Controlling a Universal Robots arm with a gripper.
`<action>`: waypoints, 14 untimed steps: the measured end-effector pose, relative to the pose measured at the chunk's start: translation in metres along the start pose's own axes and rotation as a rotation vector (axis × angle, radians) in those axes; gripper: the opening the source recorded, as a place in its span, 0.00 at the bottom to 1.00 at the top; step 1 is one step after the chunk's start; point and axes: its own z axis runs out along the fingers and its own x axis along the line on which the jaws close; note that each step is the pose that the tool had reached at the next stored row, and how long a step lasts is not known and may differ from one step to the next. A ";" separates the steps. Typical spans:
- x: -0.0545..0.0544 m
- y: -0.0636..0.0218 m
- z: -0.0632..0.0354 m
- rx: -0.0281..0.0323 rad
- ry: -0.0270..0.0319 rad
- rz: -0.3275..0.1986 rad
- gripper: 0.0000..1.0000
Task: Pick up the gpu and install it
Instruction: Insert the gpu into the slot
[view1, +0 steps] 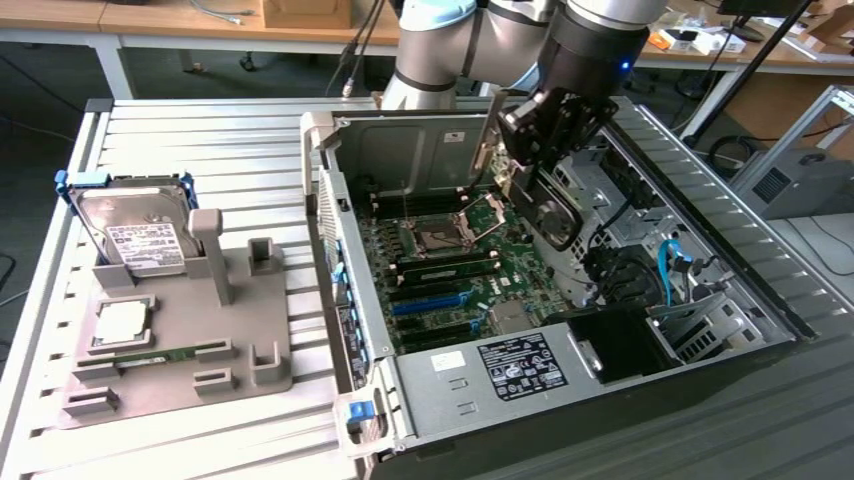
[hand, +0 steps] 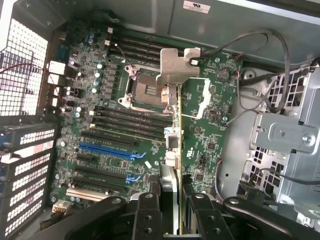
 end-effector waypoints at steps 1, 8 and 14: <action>0.000 0.0000 0.0000 -0.0002 0.0001 -0.009 0.27; 0.000 0.0000 0.0000 -0.0015 0.0002 -0.059 0.27; 0.000 0.0000 0.0000 -0.0024 0.0004 -0.093 0.27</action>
